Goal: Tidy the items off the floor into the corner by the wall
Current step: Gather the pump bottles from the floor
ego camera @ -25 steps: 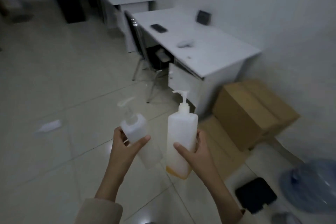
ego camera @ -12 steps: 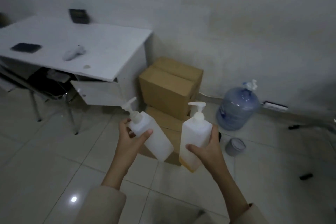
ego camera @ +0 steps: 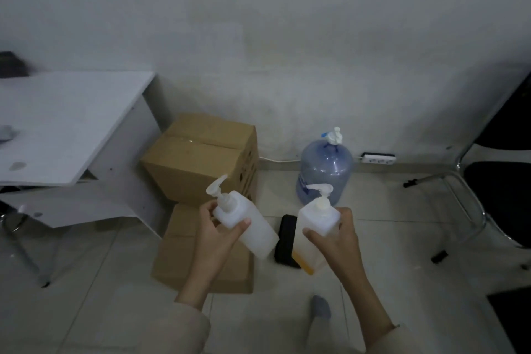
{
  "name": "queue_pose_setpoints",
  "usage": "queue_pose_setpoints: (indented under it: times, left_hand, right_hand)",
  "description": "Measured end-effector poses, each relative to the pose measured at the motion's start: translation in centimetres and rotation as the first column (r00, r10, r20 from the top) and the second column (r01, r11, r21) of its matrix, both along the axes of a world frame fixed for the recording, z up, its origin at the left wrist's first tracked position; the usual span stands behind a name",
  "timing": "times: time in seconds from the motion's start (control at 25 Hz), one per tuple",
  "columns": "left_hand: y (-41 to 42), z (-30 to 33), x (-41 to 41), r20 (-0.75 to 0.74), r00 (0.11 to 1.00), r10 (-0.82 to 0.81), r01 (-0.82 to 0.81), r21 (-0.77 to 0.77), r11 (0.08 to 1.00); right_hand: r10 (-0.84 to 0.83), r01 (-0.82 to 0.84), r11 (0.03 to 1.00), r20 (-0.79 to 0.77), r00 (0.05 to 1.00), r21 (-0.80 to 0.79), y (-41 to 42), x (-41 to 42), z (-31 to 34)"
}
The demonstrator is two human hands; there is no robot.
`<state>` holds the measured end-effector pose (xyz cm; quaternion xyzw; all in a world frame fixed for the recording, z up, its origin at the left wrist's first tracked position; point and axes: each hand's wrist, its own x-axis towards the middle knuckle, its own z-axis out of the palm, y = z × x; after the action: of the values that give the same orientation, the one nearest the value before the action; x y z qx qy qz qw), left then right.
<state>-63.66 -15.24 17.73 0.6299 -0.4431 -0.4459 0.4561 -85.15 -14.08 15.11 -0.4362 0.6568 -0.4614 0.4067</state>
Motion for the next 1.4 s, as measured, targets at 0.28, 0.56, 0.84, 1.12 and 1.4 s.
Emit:
queue_pose_setpoints:
  times: [0.28, 0.56, 0.84, 1.12, 1.4]
  left_hand:
    - [-8.8, -2.0, -9.6, -0.01, 0.997, 0.078, -0.078, 0.005, 0.997]
    - [-15.2, -6.2, -15.7, 0.103, 0.994, 0.026, -0.039, 0.12, 0.992]
    - [-24.2, -16.6, -18.6, 0.173, 0.983, -0.054, 0.022, 0.179, 0.984]
    - [-33.7, -39.1, -21.4, 0.192, 0.98, -0.058, 0.022, 0.185, 0.982]
    - [-38.1, -58.8, -21.8, 0.197, 0.971, -0.134, 0.103, 0.158, 0.982]
  right_hand:
    - [0.01, -0.01, 1.0, -0.014, 1.0, -0.015, -9.1, -11.3, -0.7]
    - [-0.043, 0.046, 0.997, -0.053, 0.998, 0.062, -14.5, -16.8, -4.6]
    - [-0.14, 0.133, 0.98, 0.037, 0.989, 0.148, -21.9, -19.0, -15.7]
    - [-0.12, 0.122, 0.975, -0.022, 0.993, 0.188, -30.6, -18.2, -37.5]
    - [-0.08, 0.109, 0.947, -0.105, 0.991, 0.303, -35.6, -17.5, -56.8]
